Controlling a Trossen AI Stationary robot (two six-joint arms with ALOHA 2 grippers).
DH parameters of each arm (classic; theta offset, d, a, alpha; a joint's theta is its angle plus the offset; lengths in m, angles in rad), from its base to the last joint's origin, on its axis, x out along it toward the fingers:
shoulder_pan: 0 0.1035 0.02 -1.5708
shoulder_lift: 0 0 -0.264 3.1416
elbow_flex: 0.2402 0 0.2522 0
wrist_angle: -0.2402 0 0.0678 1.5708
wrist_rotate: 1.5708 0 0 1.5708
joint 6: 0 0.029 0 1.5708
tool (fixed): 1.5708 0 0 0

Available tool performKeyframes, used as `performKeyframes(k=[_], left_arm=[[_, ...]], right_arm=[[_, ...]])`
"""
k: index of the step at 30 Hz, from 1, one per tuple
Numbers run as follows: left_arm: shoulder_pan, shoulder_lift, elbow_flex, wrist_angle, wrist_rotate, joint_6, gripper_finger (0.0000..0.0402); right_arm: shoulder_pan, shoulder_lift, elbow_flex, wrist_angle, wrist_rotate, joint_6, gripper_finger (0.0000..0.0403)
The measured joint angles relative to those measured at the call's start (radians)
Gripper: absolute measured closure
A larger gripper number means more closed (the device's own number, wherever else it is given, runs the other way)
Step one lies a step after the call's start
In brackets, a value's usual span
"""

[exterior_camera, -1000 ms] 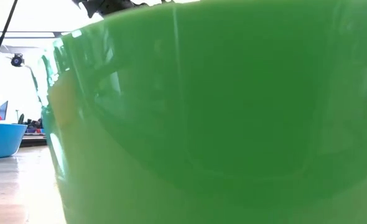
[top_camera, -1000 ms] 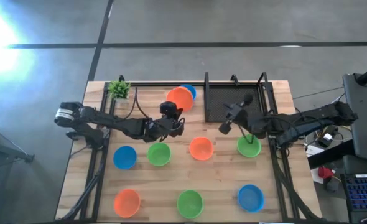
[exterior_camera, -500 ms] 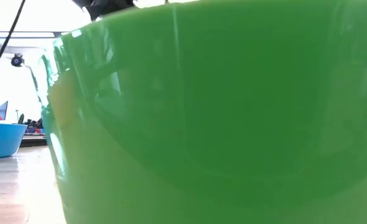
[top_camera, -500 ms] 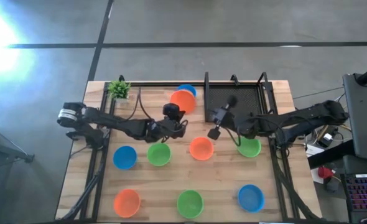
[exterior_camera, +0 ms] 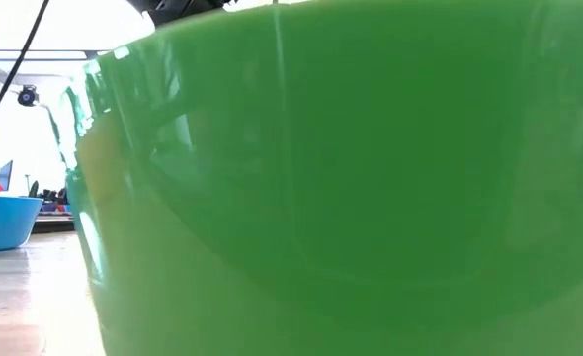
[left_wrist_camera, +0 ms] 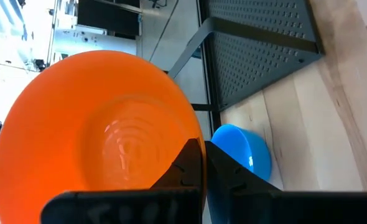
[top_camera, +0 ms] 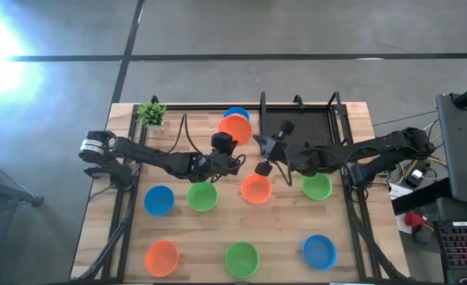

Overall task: Pick & Place Mini bowls
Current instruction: Put the top orange bowl on the shelf

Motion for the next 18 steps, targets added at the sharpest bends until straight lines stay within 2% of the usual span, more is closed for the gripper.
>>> performKeyframes(k=[13,18], left_arm=[[0.000,-0.001,-0.001,-0.001,-0.009,0.000,0.0401],[0.000,-0.001,-0.001,-0.001,-0.009,0.008,0.0401]], right_arm=[[-0.002,0.030,0.006,0.005,0.004,0.006,0.0393],[-0.007,0.043,0.005,0.006,0.005,0.031,0.0365]])
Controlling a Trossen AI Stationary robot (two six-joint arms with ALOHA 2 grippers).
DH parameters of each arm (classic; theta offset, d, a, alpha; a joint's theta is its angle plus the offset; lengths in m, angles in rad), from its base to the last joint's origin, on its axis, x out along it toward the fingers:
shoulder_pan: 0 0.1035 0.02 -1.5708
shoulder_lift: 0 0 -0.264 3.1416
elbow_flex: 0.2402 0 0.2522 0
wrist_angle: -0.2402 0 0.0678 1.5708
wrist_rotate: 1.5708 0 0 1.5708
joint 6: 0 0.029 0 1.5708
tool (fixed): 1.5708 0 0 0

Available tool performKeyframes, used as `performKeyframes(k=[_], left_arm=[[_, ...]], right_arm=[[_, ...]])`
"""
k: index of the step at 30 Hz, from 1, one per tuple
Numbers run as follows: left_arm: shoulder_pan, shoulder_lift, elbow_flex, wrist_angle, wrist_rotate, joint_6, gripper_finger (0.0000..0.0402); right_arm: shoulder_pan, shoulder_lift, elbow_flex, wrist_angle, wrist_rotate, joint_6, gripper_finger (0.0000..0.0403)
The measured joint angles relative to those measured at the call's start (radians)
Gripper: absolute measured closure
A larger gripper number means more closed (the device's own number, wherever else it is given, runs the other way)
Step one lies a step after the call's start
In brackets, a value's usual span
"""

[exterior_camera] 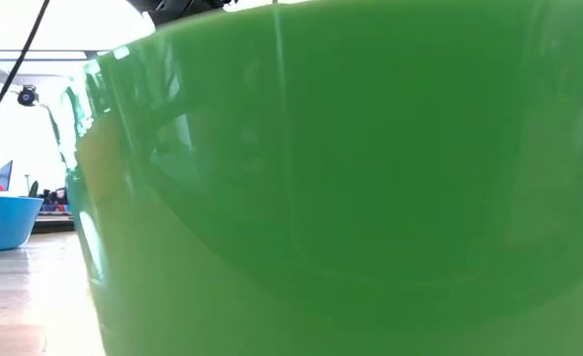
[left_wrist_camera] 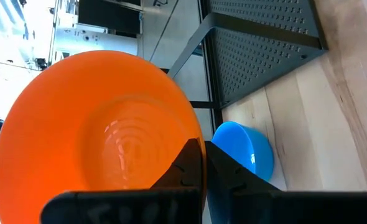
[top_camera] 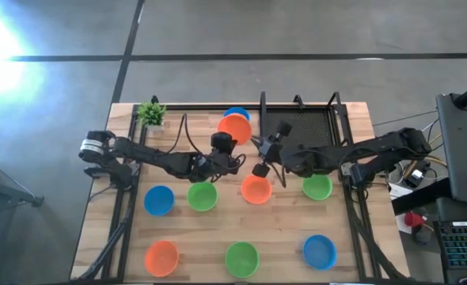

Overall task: Pick & Place Mini bowls
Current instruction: Put the top orange bowl on the shelf

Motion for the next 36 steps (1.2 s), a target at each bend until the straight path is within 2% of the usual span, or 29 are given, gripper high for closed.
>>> performKeyframes(k=[10,15,30,36], left_arm=[[-0.004,0.000,0.000,0.000,0.000,0.008,0.0401],[-0.009,0.000,0.000,0.000,0.000,0.008,0.0401],[-0.042,0.000,0.015,-0.002,-0.029,0.014,0.0401],[-0.045,0.000,0.015,-0.001,-0.034,0.014,0.0401]], right_arm=[[-0.055,0.001,0.000,0.000,-0.007,0.136,0.0278],[-0.093,0.011,-0.002,-0.003,-0.096,0.171,0.0263],[-0.137,0.014,-0.002,-0.025,-0.117,0.262,0.0283],[-0.137,0.014,-0.001,-0.029,-0.118,0.267,0.0312]])
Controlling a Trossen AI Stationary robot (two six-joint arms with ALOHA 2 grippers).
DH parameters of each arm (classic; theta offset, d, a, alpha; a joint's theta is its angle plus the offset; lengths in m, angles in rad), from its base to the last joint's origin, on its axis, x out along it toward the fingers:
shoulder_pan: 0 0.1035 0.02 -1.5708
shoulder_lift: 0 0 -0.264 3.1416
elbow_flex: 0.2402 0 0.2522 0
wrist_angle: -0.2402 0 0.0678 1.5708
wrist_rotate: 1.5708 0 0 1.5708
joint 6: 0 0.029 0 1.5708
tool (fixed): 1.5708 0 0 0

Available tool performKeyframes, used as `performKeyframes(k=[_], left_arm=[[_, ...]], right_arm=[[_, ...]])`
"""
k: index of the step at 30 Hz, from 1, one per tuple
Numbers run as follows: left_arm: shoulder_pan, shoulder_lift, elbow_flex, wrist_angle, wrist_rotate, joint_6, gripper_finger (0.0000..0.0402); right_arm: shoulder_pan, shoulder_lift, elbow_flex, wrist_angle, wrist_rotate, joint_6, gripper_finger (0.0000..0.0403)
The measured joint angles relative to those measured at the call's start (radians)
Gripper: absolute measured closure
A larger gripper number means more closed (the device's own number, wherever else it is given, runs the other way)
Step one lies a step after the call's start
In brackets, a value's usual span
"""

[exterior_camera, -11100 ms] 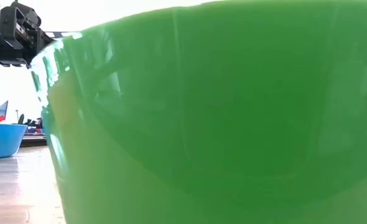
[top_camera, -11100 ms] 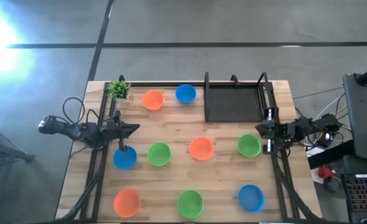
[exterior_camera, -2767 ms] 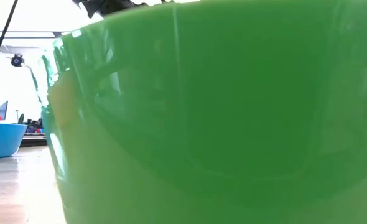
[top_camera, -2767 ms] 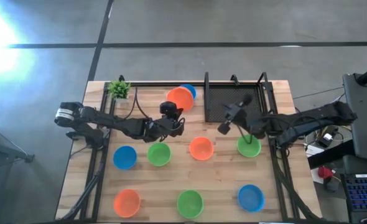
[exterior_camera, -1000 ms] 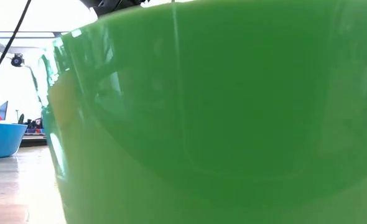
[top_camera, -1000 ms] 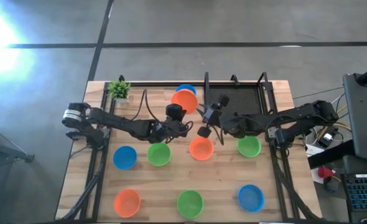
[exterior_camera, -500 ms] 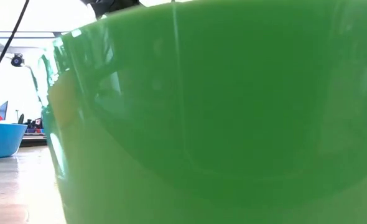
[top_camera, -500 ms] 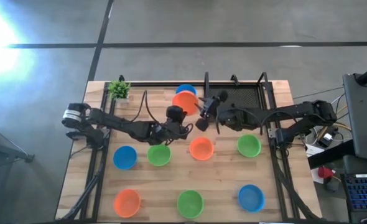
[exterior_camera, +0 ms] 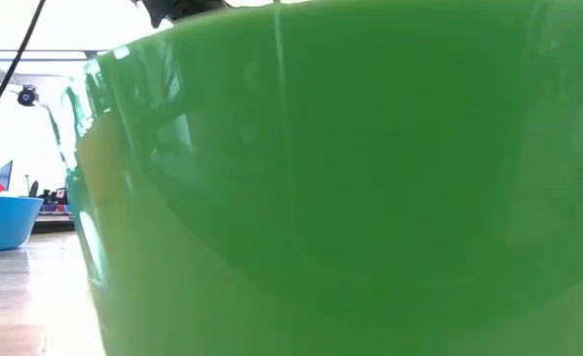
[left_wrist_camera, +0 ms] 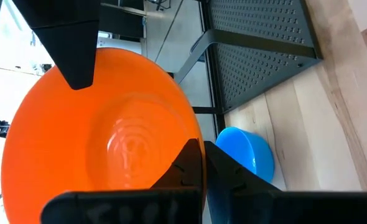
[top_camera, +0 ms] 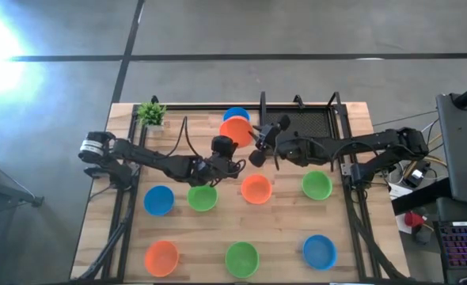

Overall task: Pick & Place Mini bowls
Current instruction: Put the top orange bowl on the shelf

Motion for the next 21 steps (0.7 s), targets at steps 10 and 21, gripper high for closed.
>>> performKeyframes(k=[10,21], left_arm=[[-0.003,0.000,0.002,0.006,0.001,-0.005,0.0401],[-0.005,0.000,0.002,0.006,0.008,-0.024,0.0385]], right_arm=[[-0.001,0.000,0.000,0.002,0.008,0.003,0.0390],[-0.001,0.000,0.000,-0.001,0.007,0.000,0.0394]])
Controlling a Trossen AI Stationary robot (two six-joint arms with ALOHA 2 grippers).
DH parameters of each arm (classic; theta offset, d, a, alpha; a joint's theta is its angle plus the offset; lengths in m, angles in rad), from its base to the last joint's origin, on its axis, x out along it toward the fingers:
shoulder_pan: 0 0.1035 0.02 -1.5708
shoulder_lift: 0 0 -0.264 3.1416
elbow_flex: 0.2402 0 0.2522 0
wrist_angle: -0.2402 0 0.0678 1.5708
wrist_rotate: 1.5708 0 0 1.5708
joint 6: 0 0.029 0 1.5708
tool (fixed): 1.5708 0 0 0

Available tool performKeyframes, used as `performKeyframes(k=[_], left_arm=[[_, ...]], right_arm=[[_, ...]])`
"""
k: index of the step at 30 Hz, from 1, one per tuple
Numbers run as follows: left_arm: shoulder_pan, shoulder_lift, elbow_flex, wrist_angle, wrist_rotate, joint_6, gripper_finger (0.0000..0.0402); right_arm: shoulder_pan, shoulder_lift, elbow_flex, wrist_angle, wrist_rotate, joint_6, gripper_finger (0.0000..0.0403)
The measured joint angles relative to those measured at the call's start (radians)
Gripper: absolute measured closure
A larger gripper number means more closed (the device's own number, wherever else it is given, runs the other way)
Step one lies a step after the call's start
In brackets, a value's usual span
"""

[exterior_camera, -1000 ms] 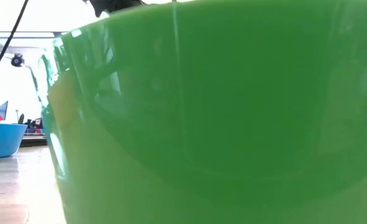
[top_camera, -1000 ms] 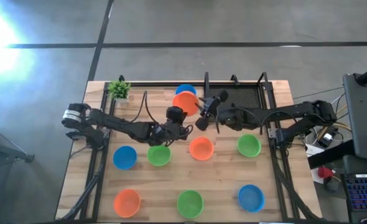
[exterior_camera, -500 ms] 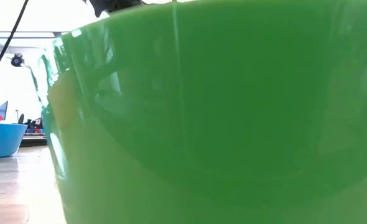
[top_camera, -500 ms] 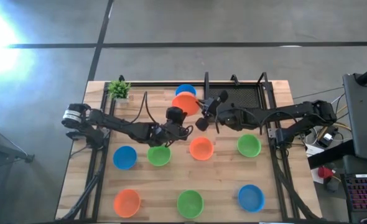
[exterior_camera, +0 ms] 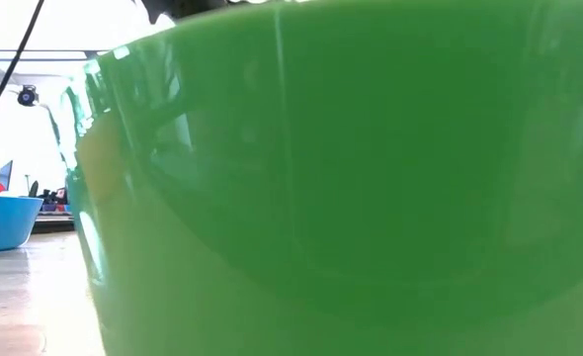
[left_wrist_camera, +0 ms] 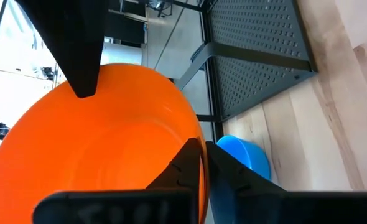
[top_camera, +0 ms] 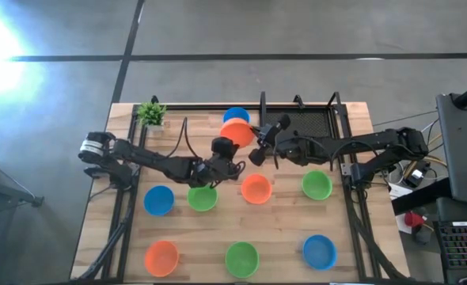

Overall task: Pick & Place Mini bowls
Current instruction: Put the top orange bowl on the shelf

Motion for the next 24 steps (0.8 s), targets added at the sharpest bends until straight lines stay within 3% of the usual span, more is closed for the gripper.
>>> performKeyframes(k=[13,24], left_arm=[[-0.002,-0.002,0.000,-0.005,-0.025,-0.013,0.0316],[-0.025,-0.014,0.000,-0.006,-0.080,-0.025,0.0312]], right_arm=[[-0.028,-0.003,-0.001,-0.005,0.004,-0.006,0.0395],[-0.136,-0.043,-0.002,-0.051,0.004,-0.007,0.0395]])
